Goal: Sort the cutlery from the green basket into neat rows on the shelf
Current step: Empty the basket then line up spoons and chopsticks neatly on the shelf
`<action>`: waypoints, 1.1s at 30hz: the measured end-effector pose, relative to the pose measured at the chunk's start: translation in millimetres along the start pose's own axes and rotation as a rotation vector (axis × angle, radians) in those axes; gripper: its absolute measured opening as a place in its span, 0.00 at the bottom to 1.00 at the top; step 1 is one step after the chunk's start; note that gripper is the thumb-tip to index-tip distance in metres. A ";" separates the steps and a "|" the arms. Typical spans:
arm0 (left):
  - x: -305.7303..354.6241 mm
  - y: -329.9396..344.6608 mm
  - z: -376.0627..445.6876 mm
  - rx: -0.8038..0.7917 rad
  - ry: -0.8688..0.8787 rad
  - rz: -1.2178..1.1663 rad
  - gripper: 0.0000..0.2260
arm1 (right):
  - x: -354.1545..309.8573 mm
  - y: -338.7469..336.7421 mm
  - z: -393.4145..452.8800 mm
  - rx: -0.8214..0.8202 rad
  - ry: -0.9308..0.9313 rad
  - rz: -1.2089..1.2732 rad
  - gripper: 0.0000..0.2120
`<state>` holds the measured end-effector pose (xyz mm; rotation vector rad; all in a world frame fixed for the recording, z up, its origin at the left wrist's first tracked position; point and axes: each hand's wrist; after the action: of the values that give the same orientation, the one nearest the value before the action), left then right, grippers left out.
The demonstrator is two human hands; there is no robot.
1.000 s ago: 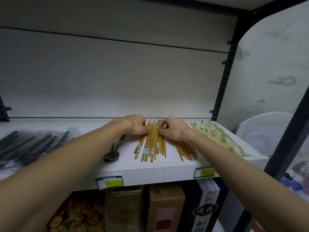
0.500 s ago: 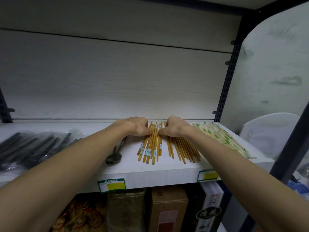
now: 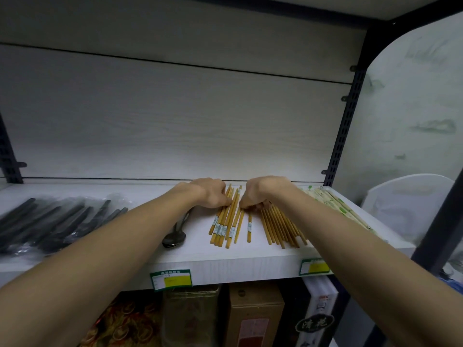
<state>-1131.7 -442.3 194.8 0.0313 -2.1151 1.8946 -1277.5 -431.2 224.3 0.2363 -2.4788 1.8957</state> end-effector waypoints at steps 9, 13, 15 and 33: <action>-1.2 -2.5 -1.2 -0.056 -0.024 0.099 0.21 | 28.4 -3.7 -11.1 0.019 -0.045 0.480 0.11; 0.2 -1.6 0.1 -0.023 -0.015 0.091 0.20 | 51.5 -11.4 -18.7 0.099 -0.138 0.715 0.08; 0.5 -0.6 2.4 -0.008 -0.017 0.082 0.20 | 59.7 -12.5 -19.2 0.177 -0.167 0.798 0.06; 1.4 4.1 2.7 0.071 -0.025 0.059 0.19 | 63.7 15.8 -21.2 0.748 -0.384 0.702 0.08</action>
<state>-1134.5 -444.2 190.9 0.0073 -2.0856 2.0128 -1344.2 -414.0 221.2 -0.3654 -2.0425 3.2983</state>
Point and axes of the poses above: each hand's wrist, its own z-axis towards the middle knuckle, its own y-axis out of the palm, x = y × z, and after that the axes turned 7 degrees about -z, right-handed
